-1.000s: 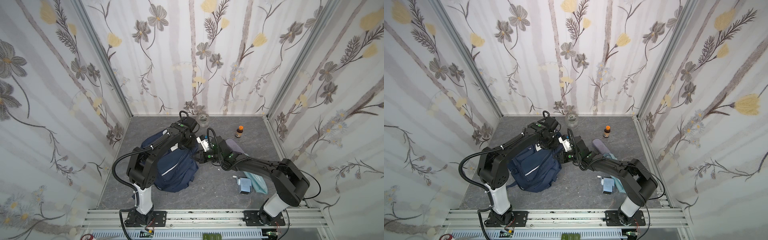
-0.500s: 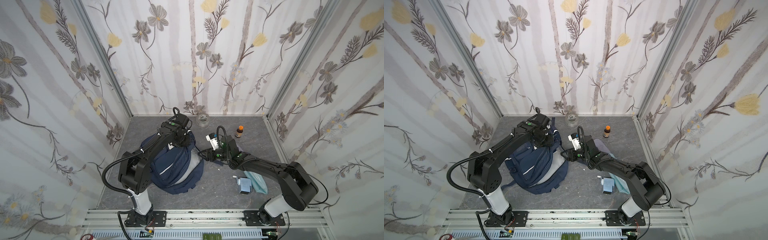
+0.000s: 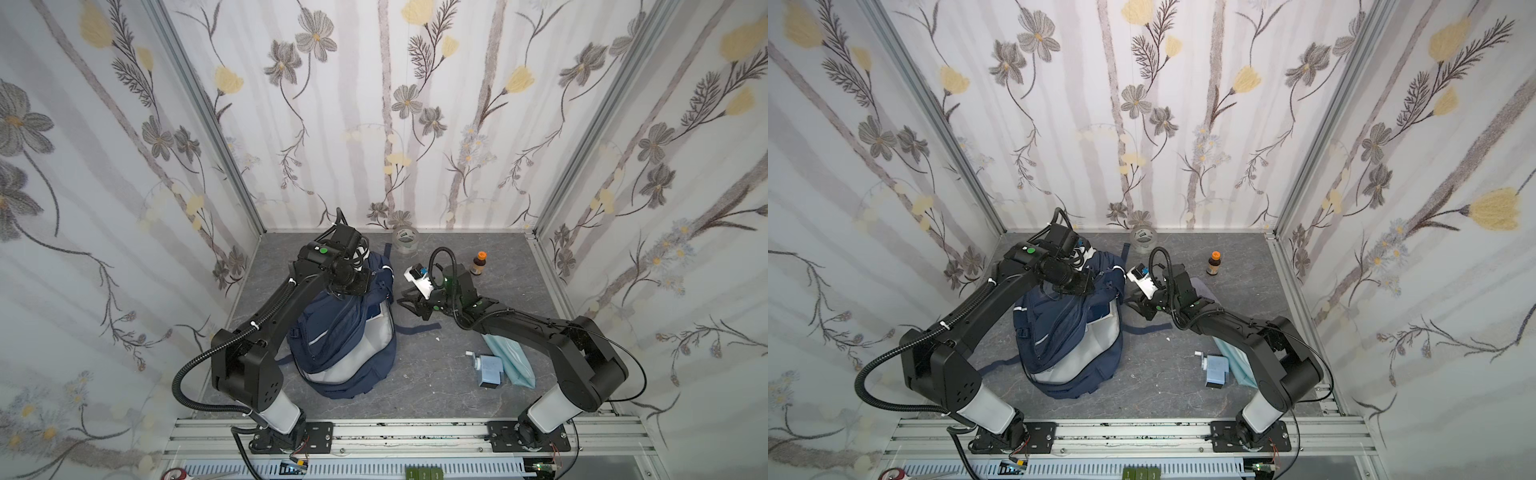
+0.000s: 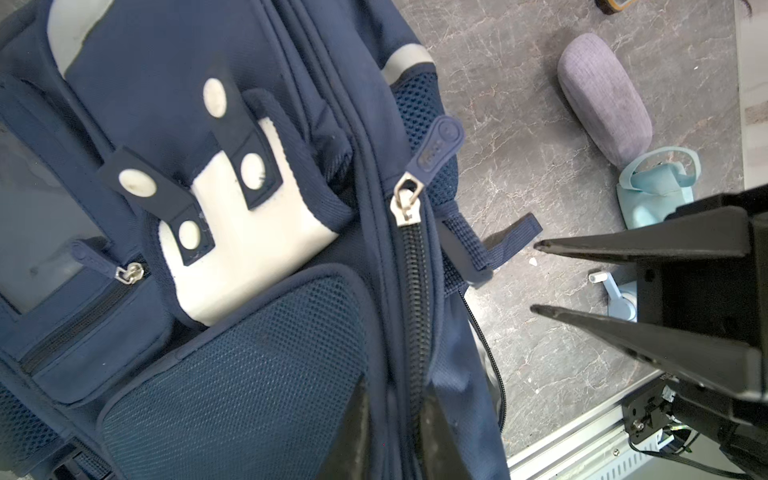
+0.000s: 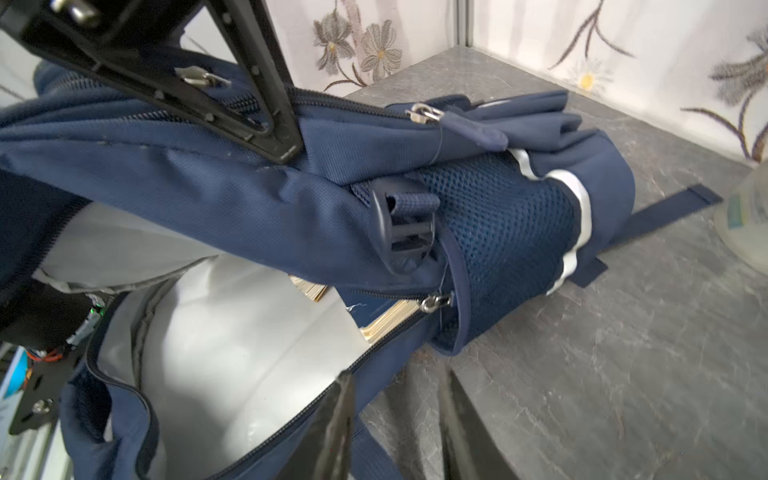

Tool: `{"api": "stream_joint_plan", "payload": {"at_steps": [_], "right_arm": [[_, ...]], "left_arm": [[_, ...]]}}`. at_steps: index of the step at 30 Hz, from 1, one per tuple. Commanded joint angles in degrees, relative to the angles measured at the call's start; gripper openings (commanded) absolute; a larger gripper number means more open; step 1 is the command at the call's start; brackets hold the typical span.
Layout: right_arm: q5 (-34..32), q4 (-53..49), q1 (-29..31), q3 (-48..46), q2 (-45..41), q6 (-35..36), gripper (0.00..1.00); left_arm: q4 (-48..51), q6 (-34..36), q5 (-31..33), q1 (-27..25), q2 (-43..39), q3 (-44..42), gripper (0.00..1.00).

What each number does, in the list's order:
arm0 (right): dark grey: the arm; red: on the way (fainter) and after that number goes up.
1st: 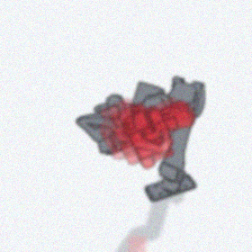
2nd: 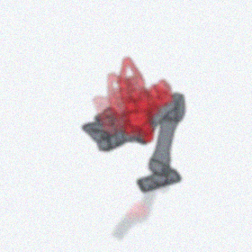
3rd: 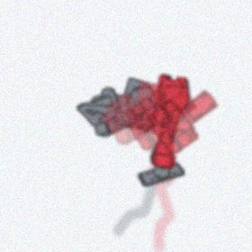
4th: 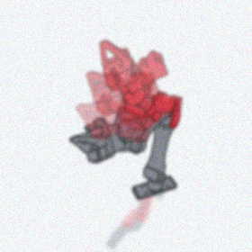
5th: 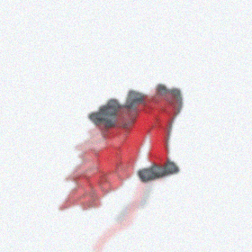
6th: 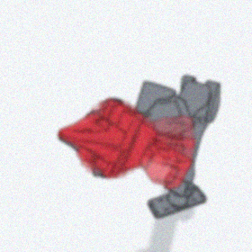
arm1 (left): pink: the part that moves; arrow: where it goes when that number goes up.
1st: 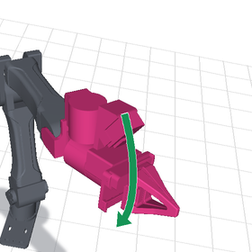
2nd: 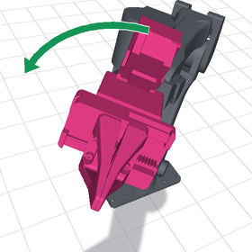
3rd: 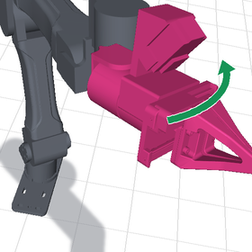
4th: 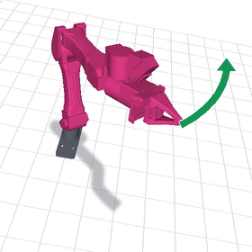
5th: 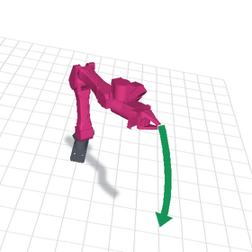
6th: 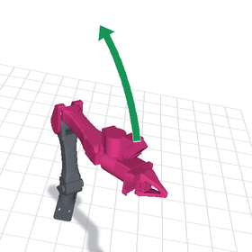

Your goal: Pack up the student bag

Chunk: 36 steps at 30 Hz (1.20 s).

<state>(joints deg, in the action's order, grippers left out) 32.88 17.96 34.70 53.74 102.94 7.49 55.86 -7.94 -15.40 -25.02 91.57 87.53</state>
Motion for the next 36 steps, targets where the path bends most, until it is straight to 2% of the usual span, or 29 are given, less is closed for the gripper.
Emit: {"api": "stream_joint_plan", "payload": {"at_steps": [1,7,9,12,16,21,26,30,36], "right_arm": [[2.1,-0.8,0.1,2.3,2.1,9.9,0.26],[3.1,-2.3,0.8,2.7,3.8,20.6,0.17],[2.6,-3.4,0.9,3.7,4.7,21.9,0.15],[2.4,-6.0,1.1,6.1,6.6,20.8,0.18],[-2.4,-3.6,2.7,6.1,8.0,17.4,0.26],[-5.2,-3.3,2.4,9.3,11.3,7.3,0.38],[-5.7,1.3,1.2,8.0,12.2,-5.8,0.45],[-1.0,5.3,0.2,6.6,13.5,-18.5,0.47],[6.2,22.0,-0.4,3.1,16.6,-40.7,0.47]], "left_arm": [[-2.8,0.2,-2.3,0.1,-0.8,-0.5,0.0],[-3.2,-0.4,-1.9,0.1,-1.0,0.0,0.0],[-3.3,-0.7,-1.8,0.1,-0.9,0.1,0.0],[-3.8,-1.7,-2.4,0.1,-0.4,0.2,0.0],[-4.5,-3.0,-3.8,0.1,0.3,0.3,0.0],[-4.9,-4.0,-4.3,0.1,0.6,0.6,0.0],[-5.6,-5.2,-4.7,0.1,0.7,0.7,0.0],[-6.3,-5.8,-4.9,0.0,0.8,0.3,0.0],[-6.5,-6.6,-5.5,0.0,1.4,0.5,0.0]]}}
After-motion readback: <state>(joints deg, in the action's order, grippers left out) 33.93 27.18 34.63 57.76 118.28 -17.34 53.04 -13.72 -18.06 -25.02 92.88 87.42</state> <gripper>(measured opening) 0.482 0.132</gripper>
